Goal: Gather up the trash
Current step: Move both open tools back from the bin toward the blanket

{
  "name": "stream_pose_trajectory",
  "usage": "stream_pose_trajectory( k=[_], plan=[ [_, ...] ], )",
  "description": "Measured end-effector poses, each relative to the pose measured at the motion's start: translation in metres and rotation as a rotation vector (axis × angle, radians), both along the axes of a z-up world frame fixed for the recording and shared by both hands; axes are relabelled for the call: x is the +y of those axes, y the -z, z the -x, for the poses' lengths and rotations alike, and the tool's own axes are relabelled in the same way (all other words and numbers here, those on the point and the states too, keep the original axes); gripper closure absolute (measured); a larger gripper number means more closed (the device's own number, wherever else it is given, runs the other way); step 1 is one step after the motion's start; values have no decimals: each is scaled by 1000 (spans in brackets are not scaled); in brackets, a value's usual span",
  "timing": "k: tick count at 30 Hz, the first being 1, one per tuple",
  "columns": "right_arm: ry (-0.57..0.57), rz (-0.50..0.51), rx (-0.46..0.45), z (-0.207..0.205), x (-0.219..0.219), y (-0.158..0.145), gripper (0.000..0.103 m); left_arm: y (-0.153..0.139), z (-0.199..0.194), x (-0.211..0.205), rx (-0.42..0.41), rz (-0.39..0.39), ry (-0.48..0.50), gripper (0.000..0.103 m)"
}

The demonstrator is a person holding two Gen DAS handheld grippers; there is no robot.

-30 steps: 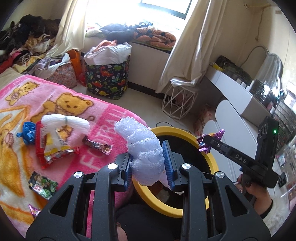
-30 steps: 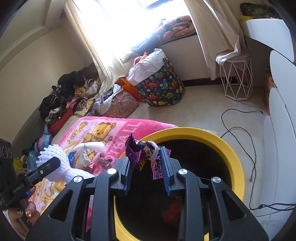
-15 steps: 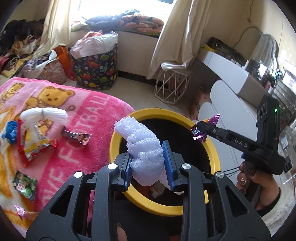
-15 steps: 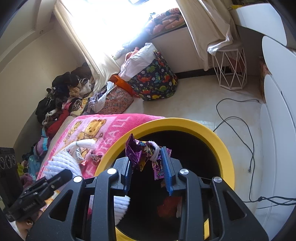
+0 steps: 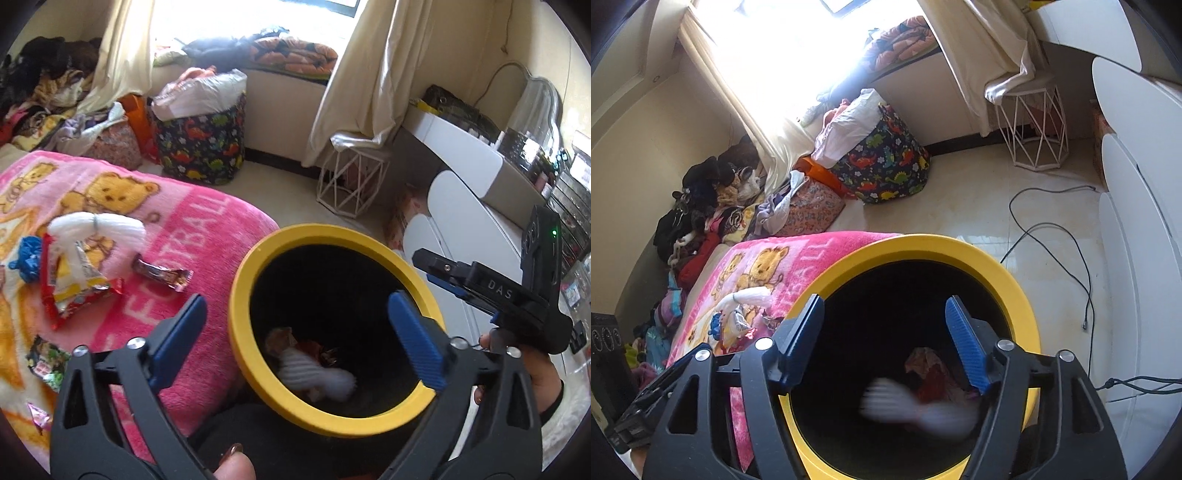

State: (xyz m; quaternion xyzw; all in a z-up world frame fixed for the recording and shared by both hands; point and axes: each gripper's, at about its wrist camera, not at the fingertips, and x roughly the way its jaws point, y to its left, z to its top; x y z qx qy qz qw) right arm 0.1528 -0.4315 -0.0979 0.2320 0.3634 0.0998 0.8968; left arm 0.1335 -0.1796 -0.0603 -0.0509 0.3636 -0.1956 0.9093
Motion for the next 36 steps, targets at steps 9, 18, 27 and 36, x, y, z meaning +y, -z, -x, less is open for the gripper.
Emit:
stream_pose_trajectory(
  k=[9, 18, 27, 36],
  plan=[
    [-26, 45, -73, 6, 17, -18, 24, -16, 9, 21, -67, -9, -70, 11],
    [-69, 82, -137, 11, 41, -33, 20, -30, 14, 47, -117, 6, -146, 11],
    [-120, 96, -158, 14, 65, -41, 19, -38, 18, 70, -140, 32, -198, 11],
    [-206, 111, -179, 18, 98, -47, 19, -46, 22, 93, -162, 44, -257, 11]
  ],
)
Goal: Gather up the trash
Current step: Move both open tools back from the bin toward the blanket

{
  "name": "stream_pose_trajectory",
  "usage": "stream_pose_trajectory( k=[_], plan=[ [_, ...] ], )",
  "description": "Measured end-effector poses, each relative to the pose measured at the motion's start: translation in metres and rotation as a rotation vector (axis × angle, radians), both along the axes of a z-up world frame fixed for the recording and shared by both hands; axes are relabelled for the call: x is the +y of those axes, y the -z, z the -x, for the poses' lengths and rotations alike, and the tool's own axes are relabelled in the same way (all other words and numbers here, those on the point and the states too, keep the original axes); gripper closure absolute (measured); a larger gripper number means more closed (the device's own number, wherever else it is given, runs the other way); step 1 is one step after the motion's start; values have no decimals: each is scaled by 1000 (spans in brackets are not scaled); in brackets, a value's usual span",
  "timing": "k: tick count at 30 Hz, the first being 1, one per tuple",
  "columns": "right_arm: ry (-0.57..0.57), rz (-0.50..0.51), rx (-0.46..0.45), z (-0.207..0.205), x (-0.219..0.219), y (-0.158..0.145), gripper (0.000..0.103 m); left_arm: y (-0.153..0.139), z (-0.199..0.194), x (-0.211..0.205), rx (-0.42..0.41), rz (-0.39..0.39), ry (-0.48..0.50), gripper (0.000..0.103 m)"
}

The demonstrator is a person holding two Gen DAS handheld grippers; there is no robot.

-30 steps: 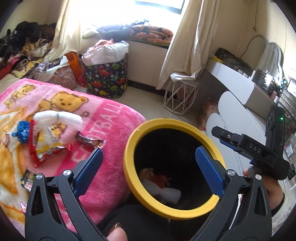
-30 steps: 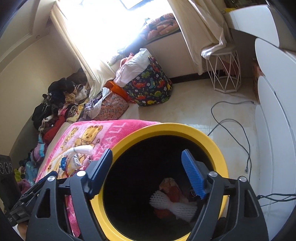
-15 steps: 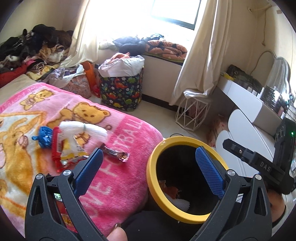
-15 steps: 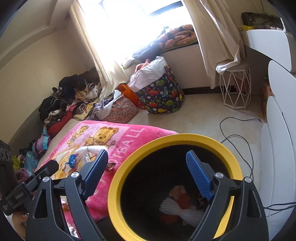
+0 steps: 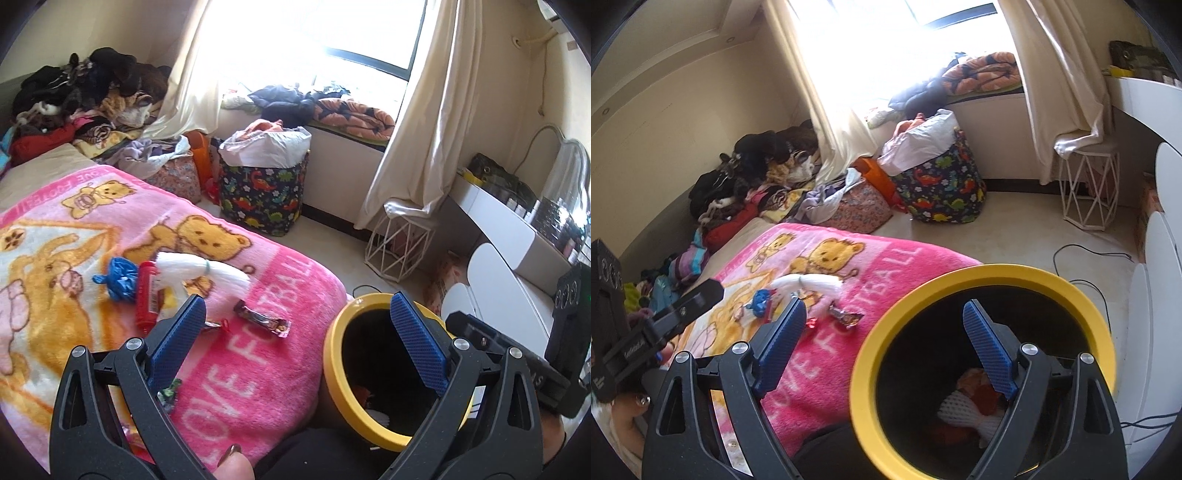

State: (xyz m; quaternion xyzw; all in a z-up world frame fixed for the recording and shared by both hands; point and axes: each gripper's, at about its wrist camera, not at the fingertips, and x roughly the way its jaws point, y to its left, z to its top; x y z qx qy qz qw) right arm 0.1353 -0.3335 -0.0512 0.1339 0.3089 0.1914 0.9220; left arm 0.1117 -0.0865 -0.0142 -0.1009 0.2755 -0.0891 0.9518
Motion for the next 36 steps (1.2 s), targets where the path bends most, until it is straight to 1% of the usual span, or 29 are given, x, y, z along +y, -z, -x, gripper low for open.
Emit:
stream_pose_trajectory(
  k=[12, 25, 36],
  plan=[
    [-94, 26, -8, 1, 37, -3, 19, -6, 2, 35, -12, 14, -73, 11],
    [-178, 56, -9, 2, 74, -4, 19, -3, 5, 76, 4, 14, -143, 11],
    [-204, 111, 2, -14, 91, 2, 19, 16, 16, 113, 64, 1, -183, 11]
  ],
)
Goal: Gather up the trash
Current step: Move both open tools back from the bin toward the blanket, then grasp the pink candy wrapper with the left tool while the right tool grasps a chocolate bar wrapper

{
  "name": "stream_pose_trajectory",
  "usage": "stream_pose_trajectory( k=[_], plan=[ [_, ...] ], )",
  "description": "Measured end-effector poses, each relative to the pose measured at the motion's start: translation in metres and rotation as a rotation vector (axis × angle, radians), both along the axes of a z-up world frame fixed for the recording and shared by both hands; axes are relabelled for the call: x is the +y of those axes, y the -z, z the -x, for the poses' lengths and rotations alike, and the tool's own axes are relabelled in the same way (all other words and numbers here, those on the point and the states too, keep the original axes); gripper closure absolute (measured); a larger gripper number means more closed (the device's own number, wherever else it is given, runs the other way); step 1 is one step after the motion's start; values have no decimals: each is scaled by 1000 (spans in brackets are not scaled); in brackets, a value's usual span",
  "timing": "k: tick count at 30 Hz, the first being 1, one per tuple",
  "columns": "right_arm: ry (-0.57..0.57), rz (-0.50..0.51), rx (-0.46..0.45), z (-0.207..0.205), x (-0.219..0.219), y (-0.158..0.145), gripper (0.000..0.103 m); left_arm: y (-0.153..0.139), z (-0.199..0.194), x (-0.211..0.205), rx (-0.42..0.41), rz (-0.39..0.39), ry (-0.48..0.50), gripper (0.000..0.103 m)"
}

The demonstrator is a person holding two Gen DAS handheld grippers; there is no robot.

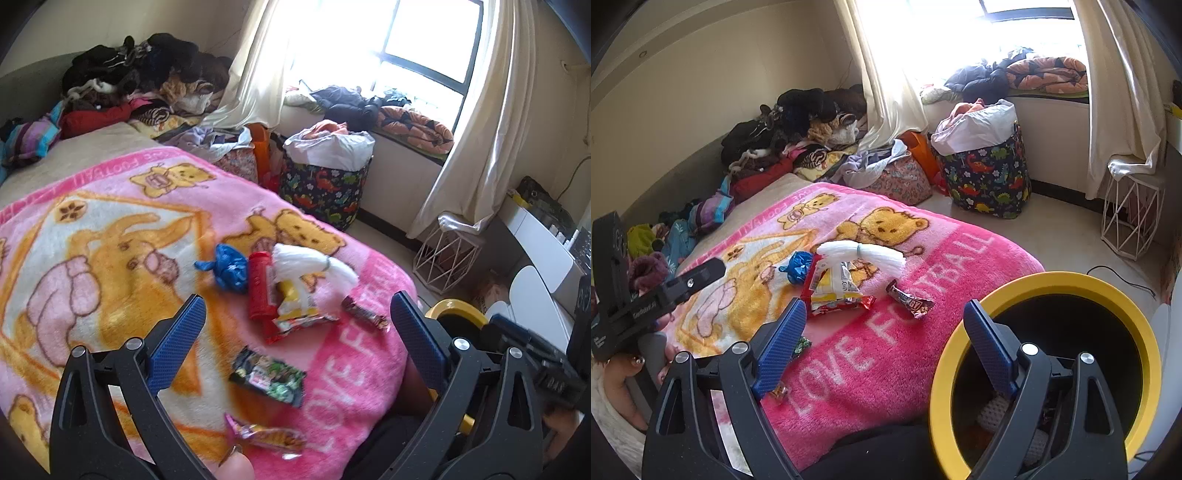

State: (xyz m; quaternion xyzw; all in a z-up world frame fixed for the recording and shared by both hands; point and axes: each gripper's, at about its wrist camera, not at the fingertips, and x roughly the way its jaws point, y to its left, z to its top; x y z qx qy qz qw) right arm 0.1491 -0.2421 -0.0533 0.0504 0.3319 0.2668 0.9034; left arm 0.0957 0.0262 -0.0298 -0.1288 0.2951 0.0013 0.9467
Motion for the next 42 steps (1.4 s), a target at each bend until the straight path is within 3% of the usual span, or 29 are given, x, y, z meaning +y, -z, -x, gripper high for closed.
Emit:
stream_pose_trajectory(
  k=[11, 22, 42],
  plan=[
    [-26, 73, 19, -30, 23, 10, 19, 31, 8, 18, 110, -19, 40, 11],
    [-73, 209, 82, -66, 54, 41, 20, 72, 8, 19, 262, 2, 124, 27],
    [-191, 506, 231, -129, 104, 106, 54, 117, 6, 10, 424, 14, 189, 51]
  ],
)
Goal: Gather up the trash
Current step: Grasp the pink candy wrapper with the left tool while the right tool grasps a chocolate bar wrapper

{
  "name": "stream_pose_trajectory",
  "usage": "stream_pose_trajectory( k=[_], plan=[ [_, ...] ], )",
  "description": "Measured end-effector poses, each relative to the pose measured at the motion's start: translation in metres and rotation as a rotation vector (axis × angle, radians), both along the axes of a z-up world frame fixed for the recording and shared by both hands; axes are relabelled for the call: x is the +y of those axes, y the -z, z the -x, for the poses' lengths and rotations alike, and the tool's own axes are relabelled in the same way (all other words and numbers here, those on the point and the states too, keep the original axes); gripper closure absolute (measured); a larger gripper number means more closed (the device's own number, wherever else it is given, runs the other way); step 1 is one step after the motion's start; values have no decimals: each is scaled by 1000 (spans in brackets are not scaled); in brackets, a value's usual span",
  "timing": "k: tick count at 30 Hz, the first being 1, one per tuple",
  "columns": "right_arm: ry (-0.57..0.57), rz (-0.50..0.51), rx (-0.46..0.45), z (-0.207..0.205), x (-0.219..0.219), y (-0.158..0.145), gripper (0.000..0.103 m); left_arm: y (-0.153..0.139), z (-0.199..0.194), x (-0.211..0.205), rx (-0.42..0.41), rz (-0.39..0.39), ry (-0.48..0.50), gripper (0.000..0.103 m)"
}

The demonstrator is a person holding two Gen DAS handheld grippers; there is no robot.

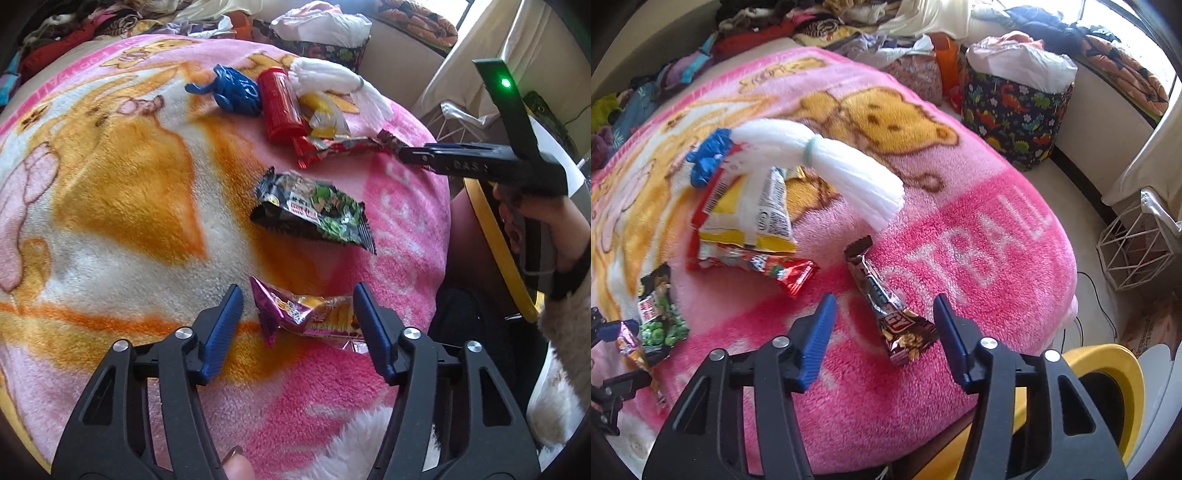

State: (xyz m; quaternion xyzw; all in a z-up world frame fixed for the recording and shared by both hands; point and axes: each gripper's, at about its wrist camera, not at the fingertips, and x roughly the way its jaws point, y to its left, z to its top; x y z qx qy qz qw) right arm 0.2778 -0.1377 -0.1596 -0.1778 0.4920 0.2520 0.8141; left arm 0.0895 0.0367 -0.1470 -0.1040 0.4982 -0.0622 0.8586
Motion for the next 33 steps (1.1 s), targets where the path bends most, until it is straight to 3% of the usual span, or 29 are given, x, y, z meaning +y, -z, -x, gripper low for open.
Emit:
stream_pose_trajectory(
  k=[4, 9, 17, 33],
  plan=[
    [-7, 34, 44, -7, 6, 12, 79, 4, 0, 1, 13, 3, -3, 59],
    [6, -22, 74, -6, 3, 10, 87, 4, -2, 4, 21, 13, -16, 64],
    [62, -177, 125, 10, -13, 2, 88, 4, -4, 9, 25, 37, -38, 68],
    [131, -387, 82, 72, -46, -31, 88, -5, -1, 5, 2, 18, -31, 89]
  ],
)
